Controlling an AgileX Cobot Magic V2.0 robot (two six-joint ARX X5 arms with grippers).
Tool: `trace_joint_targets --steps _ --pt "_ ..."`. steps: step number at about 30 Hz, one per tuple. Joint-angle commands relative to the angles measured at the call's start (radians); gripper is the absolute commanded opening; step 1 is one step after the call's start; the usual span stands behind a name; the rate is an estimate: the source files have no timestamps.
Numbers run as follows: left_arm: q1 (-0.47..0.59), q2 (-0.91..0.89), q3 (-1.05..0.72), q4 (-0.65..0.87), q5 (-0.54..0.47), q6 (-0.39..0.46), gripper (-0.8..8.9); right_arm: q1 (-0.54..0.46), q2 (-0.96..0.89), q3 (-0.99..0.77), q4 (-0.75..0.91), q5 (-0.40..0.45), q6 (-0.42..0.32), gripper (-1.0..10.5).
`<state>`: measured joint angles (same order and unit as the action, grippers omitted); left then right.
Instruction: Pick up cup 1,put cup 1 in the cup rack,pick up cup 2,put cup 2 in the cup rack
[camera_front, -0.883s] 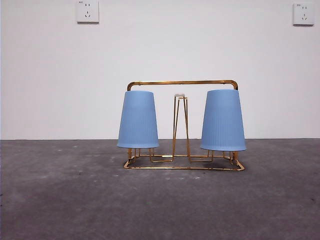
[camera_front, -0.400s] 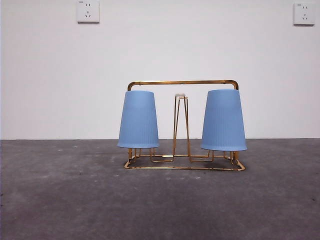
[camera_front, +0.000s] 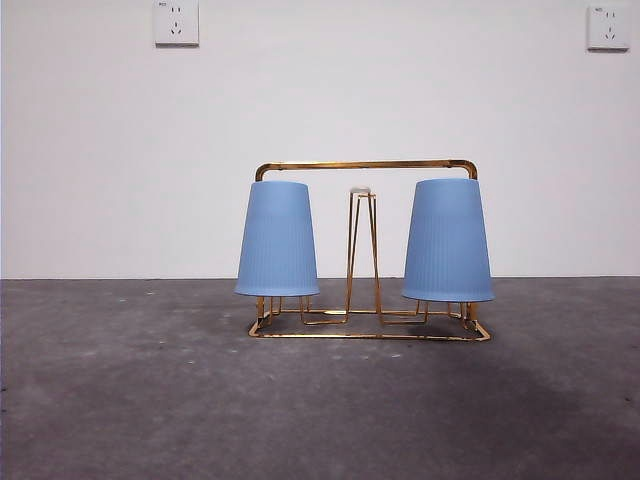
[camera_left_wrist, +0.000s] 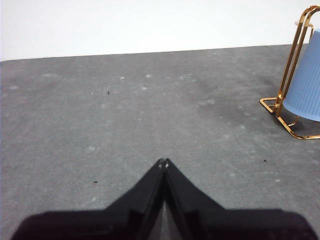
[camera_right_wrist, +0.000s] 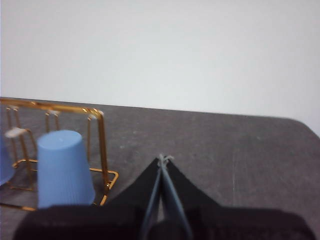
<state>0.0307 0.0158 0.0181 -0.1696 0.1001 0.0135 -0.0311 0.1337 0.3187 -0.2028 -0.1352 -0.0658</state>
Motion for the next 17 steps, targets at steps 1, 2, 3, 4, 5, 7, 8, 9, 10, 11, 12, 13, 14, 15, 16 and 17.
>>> trace_joint_targets --steps 1,2,3,4,5,7,8,9,10,11,12,13,14,15,16,17 --pt "0.003 0.001 -0.011 0.009 0.004 -0.01 -0.04 0.013 -0.043 -0.092 0.054 0.04 0.072 0.0" --pt "0.003 0.001 -0.011 0.009 0.004 -0.01 -0.03 0.018 -0.055 -0.116 0.064 0.047 0.086 0.0" --pt "0.003 0.001 -0.011 0.009 0.004 -0.01 -0.04 0.023 -0.068 -0.144 0.076 0.059 0.101 0.0" --pt "0.003 0.001 -0.011 0.009 0.005 -0.01 -0.04 0.029 -0.083 -0.168 0.076 0.07 0.117 0.0" --pt "0.003 0.001 -0.011 0.009 0.005 -0.01 -0.04 0.034 -0.094 -0.187 0.076 0.081 0.122 0.0" --pt "0.003 0.002 -0.011 0.009 0.004 -0.01 -0.04 0.047 -0.121 -0.229 0.076 0.088 0.14 0.0" --pt "0.003 0.003 -0.011 0.009 0.005 -0.01 -0.04 0.053 -0.126 -0.245 0.079 0.088 0.147 0.0" --pt "0.003 0.004 -0.011 0.009 0.005 -0.01 -0.04 0.059 -0.126 -0.26 0.079 0.088 0.152 0.0" --pt "0.003 0.006 -0.011 0.009 0.005 -0.01 -0.04 0.064 -0.126 -0.274 0.076 0.087 0.154 0.0" --pt "0.003 0.006 -0.011 0.009 0.004 -0.01 -0.04 0.069 -0.126 -0.285 0.076 0.087 0.154 0.0" --pt "0.003 0.006 -0.011 0.009 0.005 -0.01 -0.04 0.074 -0.126 -0.298 0.076 0.087 0.154 0.0" --pt "0.003 0.006 -0.011 0.009 0.004 -0.01 -0.04 0.079 -0.126 -0.305 0.056 0.087 0.153 0.0" --pt "0.003 0.007 -0.011 0.009 0.004 -0.01 -0.04 0.082 -0.126 -0.305 0.032 0.087 0.148 0.0" --pt "0.003 0.007 -0.011 0.01 0.005 -0.01 -0.03 0.085 -0.126 -0.304 0.019 0.093 0.145 0.0" --pt "0.003 0.007 -0.011 0.01 0.005 -0.01 -0.04 0.084 -0.126 -0.304 0.026 0.095 0.145 0.0" --pt "0.003 0.007 -0.011 0.01 0.005 -0.01 -0.03 0.084 -0.126 -0.304 0.021 0.094 0.145 0.0"
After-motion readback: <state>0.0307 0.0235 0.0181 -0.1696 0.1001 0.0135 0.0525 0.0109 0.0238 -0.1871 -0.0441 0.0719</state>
